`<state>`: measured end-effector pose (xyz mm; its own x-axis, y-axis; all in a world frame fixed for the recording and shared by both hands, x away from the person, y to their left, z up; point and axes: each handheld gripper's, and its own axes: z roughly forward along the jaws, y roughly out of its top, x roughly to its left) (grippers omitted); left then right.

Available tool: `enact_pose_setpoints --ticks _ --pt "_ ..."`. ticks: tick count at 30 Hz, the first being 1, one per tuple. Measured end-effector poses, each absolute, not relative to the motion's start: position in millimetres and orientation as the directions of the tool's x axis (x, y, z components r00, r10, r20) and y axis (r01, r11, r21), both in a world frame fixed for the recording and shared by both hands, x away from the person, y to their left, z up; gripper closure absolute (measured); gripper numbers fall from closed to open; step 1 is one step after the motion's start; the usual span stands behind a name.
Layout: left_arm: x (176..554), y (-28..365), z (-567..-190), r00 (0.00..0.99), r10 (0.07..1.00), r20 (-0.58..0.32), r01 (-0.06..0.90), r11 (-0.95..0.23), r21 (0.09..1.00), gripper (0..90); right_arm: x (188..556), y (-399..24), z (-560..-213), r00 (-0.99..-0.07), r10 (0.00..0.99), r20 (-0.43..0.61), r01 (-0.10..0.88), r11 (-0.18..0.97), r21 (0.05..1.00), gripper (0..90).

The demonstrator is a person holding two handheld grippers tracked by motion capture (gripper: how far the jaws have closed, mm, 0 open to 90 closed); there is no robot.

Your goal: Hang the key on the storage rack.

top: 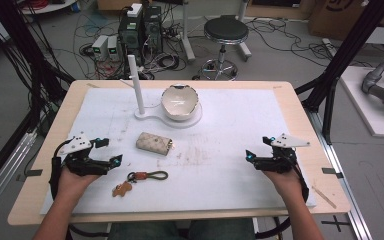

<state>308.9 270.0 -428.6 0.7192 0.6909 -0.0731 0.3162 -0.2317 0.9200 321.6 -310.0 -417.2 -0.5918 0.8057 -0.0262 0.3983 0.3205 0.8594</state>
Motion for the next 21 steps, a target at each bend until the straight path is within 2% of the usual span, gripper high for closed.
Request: enact_pose_setpoints --ticks 21 --pt "307.1 261.3 -431.0 0.765 0.639 -0.074 0.312 -0.268 0.911 14.4 322.2 -309.9 -418.4 -0.597 0.801 -0.04 0.402 0.341 0.85 15.3"
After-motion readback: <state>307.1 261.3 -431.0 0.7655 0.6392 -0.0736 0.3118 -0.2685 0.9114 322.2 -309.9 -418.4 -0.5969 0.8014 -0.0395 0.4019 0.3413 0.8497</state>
